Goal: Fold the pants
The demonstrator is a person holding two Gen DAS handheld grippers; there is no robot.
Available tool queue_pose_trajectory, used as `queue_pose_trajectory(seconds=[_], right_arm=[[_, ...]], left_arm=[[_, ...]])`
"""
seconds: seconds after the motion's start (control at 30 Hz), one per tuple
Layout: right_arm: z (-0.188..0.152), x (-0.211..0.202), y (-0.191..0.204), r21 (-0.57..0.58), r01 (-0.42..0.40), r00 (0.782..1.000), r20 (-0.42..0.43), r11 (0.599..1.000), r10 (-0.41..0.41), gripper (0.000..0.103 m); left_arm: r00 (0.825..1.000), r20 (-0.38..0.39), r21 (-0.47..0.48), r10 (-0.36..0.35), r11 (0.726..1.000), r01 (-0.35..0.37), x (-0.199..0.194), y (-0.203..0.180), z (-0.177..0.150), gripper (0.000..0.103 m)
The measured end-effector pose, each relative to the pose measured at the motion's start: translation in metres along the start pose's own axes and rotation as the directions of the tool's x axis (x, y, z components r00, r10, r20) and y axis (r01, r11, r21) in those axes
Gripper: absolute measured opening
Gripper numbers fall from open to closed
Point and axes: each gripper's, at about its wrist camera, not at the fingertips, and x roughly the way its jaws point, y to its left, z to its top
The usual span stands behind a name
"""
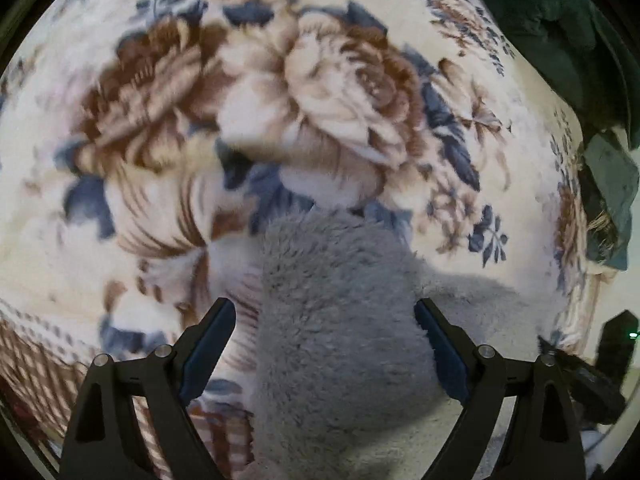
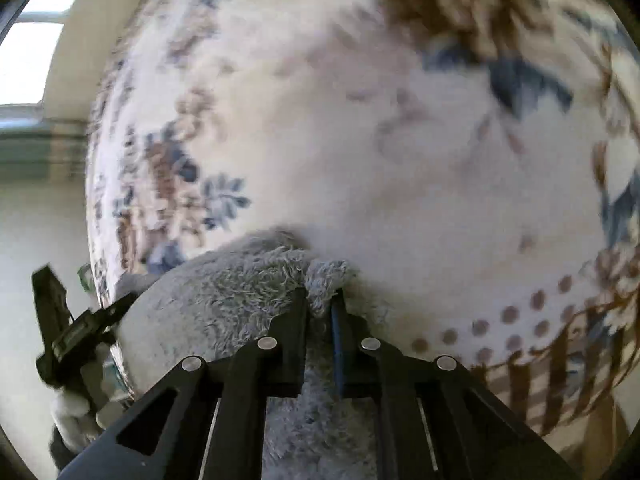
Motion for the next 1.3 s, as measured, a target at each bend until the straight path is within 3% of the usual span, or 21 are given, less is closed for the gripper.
queue_pose_trajectory(seconds=[0.07, 0.13, 0.2, 0.23, 0.33, 0.43, 0.6, 0.77, 0.93, 1.03, 1.07, 1.1, 1.13, 1.17, 1.2, 1.3], right_arm=[[0.004, -0.001, 0.006, 0.005, -0.021, 1.000, -0.016, 1.000, 0.021, 0.015], [0.000, -0.015, 0.012, 0.012, -0.091, 0.996, -0.022, 0.996, 0.092, 0.035], [-0.012, -0.041, 0.009, 0.000, -0.148, 0.989, 0.024, 0.989, 0.148, 0.095], [-0.020, -0.051, 0.005, -0.003, -0.163, 0.986, 0.046, 0.987, 0.163, 0.099], [-0.045, -0.058, -0.012, 0.035, -0.211, 0.978, 0.010, 0.977, 0.211, 0.099], [-0.068, -0.034, -0.031, 0.075, -0.249, 0.966, -0.048, 0.966, 0.253, 0.100], [-0.082, 0.030, -0.049, 0.086, -0.253, 0.956, -0.134, 0.964, 0.262, 0.103], [-0.086, 0.065, -0.046, 0.103, -0.387, 0.900, -0.173, 0.916, 0.399, 0.103], [-0.079, 0.085, -0.042, 0.126, -0.449, 0.866, -0.181, 0.885, 0.465, 0.103], [-0.077, 0.084, -0.037, 0.131, -0.487, 0.849, -0.162, 0.864, 0.503, 0.103], [-0.077, 0.081, -0.034, 0.132, -0.495, 0.847, -0.146, 0.859, 0.511, 0.100], [-0.077, 0.079, -0.032, 0.136, -0.492, 0.851, -0.133, 0.860, 0.508, 0.090], [-0.078, 0.077, -0.029, 0.134, -0.484, 0.858, -0.123, 0.865, 0.499, 0.083], [-0.079, 0.073, -0.026, 0.127, -0.473, 0.867, -0.110, 0.872, 0.487, 0.068], [-0.080, 0.068, -0.020, 0.116, -0.460, 0.877, -0.095, 0.880, 0.471, 0.060], [-0.085, 0.059, 0.001, 0.109, -0.449, 0.887, -0.067, 0.887, 0.457, 0.050]], left_arm=[[0.999, 0.023, -0.009, -0.026, 1.000, 0.026, -0.009, 0.001, -0.003, 0.091], [0.997, 0.058, -0.007, -0.056, 0.998, 0.057, -0.024, 0.003, -0.007, 0.090], [0.987, 0.106, -0.003, -0.122, 0.992, 0.123, -0.046, 0.007, -0.019, 0.090], [0.982, 0.119, 0.002, -0.144, 0.989, 0.145, -0.055, 0.009, -0.026, 0.090], [0.968, 0.131, 0.034, -0.216, 0.976, 0.214, -0.073, 0.014, -0.057, 0.090], [0.955, 0.064, 0.017, -0.290, 0.957, 0.290, -0.058, 0.021, -0.083, 0.090], [0.958, 0.017, -0.019, -0.285, 0.958, 0.285, -0.022, 0.028, -0.105, 0.090], [0.959, -0.008, -0.030, -0.282, 0.959, 0.282, 0.003, 0.043, -0.105, 0.091], [0.900, -0.029, -0.110, -0.435, 0.896, 0.429, 0.023, 0.061, -0.103, 0.091], [0.888, 0.002, -0.107, -0.459, 0.883, 0.457, 0.016, 0.062, -0.103, 0.091], [0.887, 0.018, -0.103, -0.462, 0.881, 0.462, 0.012, 0.063, -0.105, 0.090], [0.883, 0.037, -0.098, -0.469, 0.877, 0.470, 0.006, 0.064, -0.106, 0.087], [0.877, 0.053, -0.096, -0.477, 0.872, 0.480, 0.001, 0.064, -0.105, 0.071], [0.876, 0.053, -0.096, -0.480, 0.870, 0.483, -0.003, 0.064, -0.105, 0.056], [0.872, 0.053, -0.091, -0.487, 0.867, 0.490, -0.006, 0.064, -0.104, 0.052], [0.853, 0.085, -0.061, -0.515, 0.852, 0.520, -0.027, 0.062, -0.100, 0.041]])
